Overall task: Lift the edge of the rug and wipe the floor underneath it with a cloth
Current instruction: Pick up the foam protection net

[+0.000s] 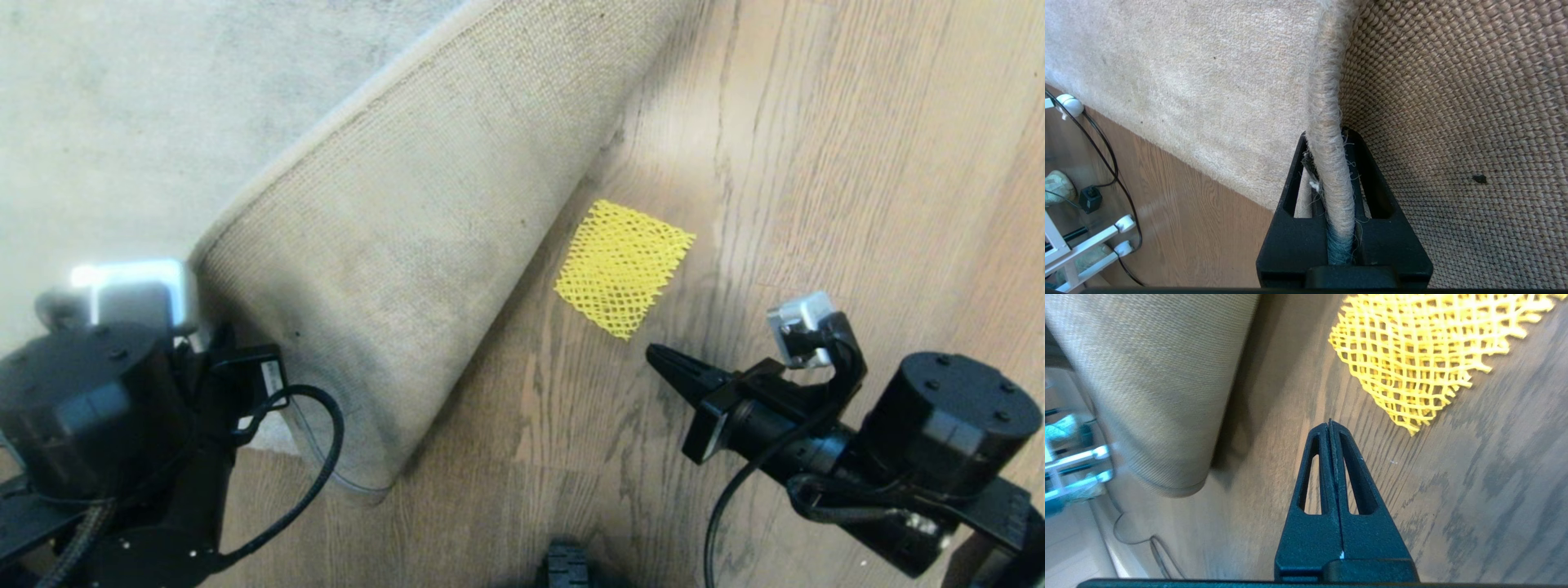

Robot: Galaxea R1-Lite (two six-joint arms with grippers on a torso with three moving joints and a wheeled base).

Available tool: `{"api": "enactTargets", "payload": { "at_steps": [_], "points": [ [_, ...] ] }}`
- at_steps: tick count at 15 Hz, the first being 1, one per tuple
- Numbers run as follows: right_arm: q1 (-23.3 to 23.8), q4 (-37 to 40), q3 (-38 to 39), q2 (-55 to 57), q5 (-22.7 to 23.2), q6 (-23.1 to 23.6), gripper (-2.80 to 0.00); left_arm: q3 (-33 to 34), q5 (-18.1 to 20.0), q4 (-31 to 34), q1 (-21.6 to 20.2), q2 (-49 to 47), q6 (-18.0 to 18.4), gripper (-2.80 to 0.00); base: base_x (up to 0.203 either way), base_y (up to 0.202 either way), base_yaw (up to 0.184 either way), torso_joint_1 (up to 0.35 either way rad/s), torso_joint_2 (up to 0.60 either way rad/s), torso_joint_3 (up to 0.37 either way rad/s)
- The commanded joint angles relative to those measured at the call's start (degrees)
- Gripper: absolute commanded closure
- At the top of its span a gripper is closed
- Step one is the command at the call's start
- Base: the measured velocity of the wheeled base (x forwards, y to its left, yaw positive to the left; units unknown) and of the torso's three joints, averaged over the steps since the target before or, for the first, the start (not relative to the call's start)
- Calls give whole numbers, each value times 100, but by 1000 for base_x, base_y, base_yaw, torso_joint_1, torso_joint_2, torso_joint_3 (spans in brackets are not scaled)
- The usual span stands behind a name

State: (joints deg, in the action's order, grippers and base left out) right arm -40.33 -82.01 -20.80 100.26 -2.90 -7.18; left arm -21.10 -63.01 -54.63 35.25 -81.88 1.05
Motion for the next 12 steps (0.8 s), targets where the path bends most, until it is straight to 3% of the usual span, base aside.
{"api": "enactTargets", "payload": {
  "at_steps": [1,4,5,9,12],
  "points": [
    [-98,-27,-152,296,-95,-3,0,1,-36,-31,0,-12,1,0,0,0,0,0,0,0],
    [-98,-70,-135,389,-210,-11,-6,1,-36,-31,0,-29,-61,0,0,0,0,0,0,0],
    [-98,-75,-119,397,-240,-10,-280,1,-36,-31,0,-29,-61,0,0,0,0,0,0,0],
    [-106,-716,-178,853,-281,69,-280,1,-38,-31,0,-29,-70,0,0,0,0,0,0,0],
    [-133,-764,-417,940,-437,96,-280,1,-36,-31,0,-29,-70,0,0,0,0,0,0,0]
  ]
}}
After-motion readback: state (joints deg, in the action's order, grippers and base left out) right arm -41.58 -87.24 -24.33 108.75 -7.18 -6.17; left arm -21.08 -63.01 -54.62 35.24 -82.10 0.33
